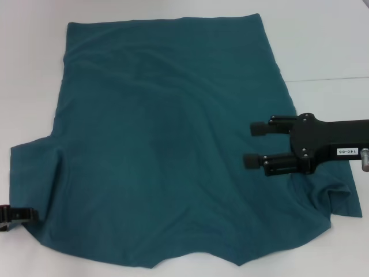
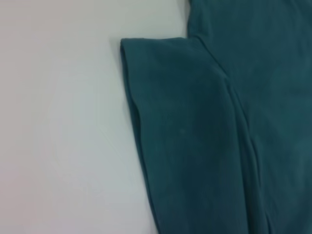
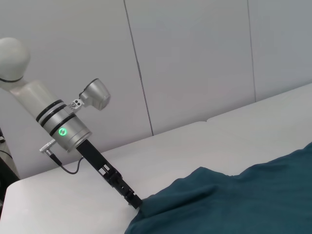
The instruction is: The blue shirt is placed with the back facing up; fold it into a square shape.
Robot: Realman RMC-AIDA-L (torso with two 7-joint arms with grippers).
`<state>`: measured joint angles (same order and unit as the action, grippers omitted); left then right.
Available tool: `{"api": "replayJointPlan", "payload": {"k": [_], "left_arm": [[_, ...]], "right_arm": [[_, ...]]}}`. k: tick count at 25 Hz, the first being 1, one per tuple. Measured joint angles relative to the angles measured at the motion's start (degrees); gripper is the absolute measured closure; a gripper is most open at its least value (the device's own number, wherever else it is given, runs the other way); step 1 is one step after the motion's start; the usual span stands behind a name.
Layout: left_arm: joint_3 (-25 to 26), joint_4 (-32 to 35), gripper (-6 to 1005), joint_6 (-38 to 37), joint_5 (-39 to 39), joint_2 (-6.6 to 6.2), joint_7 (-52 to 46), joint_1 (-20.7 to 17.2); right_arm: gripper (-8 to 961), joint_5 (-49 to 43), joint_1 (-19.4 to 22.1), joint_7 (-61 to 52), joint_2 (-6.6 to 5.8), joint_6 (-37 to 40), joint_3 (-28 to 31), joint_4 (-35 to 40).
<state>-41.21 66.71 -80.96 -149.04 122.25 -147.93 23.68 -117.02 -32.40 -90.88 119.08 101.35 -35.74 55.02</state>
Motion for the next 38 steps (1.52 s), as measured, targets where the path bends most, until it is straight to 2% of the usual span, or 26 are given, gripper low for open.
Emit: {"api": "replayJointPlan", "payload": {"k": [12, 17, 31, 34, 38], "left_arm": [[0.0, -1.2, 164, 1.5, -0.1, 0.32, 1.8, 0.8], [0.0, -2.9, 327, 1.5, -0.3, 0.16, 1.8, 1.6], [-0.1, -2.8, 988, 2.1, -0.2, 0.33, 2.2, 1.8], [-0.1, -2.5, 995, 2.2, 0.0, 0.38, 2.2, 1.8], [-0.4, 0.6, 1000, 2.0, 0.3, 1.45, 3.5, 2.1]], "right_arm": [[87, 0.0, 0.0, -0.2, 0.1, 0.1, 0.0, 0.1], [87, 0.0, 0.0, -0.2, 0.03, 0.1, 0.0, 0.1], [86, 0.0, 0.0, -0.4, 0.22, 0.1, 0.0, 0.1], [86, 0.1, 0.0, -0.4, 0.29, 0.1, 0.0, 0.1], [86, 0.1, 0.0, -0.4, 0.28, 0.2, 0.0, 0.1]]}}
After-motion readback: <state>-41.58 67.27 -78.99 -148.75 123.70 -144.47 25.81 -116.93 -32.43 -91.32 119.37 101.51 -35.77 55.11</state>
